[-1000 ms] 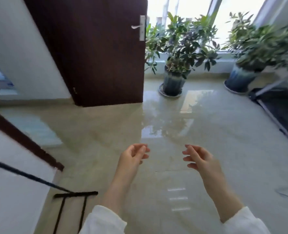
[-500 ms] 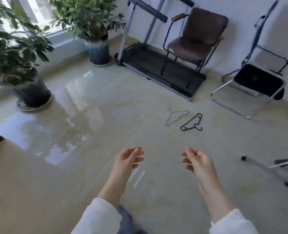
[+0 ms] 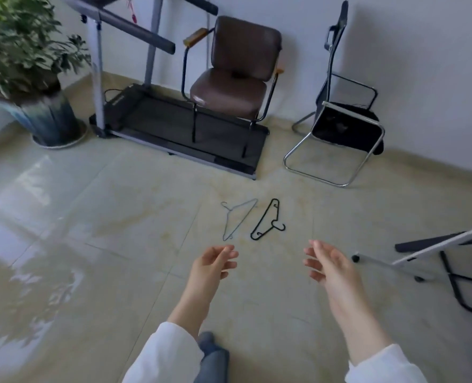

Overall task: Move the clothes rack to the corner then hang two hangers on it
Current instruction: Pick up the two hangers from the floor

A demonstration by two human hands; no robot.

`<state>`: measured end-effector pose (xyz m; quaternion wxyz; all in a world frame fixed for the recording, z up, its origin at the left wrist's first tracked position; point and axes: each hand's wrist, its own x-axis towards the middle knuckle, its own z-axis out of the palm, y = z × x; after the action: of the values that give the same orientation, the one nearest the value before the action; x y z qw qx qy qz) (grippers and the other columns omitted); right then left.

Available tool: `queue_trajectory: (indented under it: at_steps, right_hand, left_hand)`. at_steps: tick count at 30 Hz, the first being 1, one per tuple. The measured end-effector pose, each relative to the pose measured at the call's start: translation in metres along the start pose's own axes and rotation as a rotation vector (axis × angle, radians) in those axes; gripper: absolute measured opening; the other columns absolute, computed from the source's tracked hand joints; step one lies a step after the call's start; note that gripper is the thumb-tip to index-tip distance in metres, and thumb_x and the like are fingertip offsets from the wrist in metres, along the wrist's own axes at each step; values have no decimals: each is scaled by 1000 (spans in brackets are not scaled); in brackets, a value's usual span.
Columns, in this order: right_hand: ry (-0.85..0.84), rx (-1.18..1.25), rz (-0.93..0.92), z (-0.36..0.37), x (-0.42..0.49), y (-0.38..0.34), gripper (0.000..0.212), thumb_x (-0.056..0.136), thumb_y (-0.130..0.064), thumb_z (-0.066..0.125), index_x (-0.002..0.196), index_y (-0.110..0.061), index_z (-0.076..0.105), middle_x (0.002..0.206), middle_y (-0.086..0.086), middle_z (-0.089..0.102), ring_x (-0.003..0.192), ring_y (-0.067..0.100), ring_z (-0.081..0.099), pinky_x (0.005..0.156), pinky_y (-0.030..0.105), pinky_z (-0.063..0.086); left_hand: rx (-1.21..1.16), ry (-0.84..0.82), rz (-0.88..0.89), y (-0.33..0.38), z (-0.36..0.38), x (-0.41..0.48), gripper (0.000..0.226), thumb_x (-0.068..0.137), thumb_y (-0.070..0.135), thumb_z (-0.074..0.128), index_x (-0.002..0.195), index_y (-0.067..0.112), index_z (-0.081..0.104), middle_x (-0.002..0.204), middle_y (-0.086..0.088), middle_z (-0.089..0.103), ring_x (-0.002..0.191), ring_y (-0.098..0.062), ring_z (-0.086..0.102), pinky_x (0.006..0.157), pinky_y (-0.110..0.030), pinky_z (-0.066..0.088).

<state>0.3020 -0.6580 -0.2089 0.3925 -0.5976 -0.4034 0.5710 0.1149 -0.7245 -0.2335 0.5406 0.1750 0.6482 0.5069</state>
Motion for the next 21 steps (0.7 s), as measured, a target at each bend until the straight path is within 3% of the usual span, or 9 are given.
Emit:
queue_trajectory:
  at_steps: [8, 16, 21]
  right_hand:
    - [92, 24, 6, 61, 144, -64, 9, 88, -21, 54, 82, -20, 60, 77, -2, 63, 62, 8, 58, 54, 16, 45]
    - [189, 67, 151, 69, 252, -37, 9, 89, -22, 52, 84, -21, 59, 80, -2, 62, 69, 12, 56, 60, 22, 42]
    - [223, 83, 281, 60, 342, -16, 15, 91, -19, 50, 101, -11, 57, 81, 0, 61, 70, 14, 56, 61, 24, 42]
  left_hand:
    - [71, -46, 29, 106, 18, 168, 10, 89, 24, 52, 86, 22, 61, 83, 8, 66, 75, -10, 61, 73, -24, 44]
    - [153, -30, -86, 101, 46, 275, 12, 91, 22, 49, 91, 17, 60, 82, 6, 66, 76, -12, 60, 73, -25, 44]
    - [156, 28, -177, 94, 87, 363, 14, 92, 19, 47, 94, 15, 60, 84, 3, 65, 77, -14, 59, 73, -26, 44]
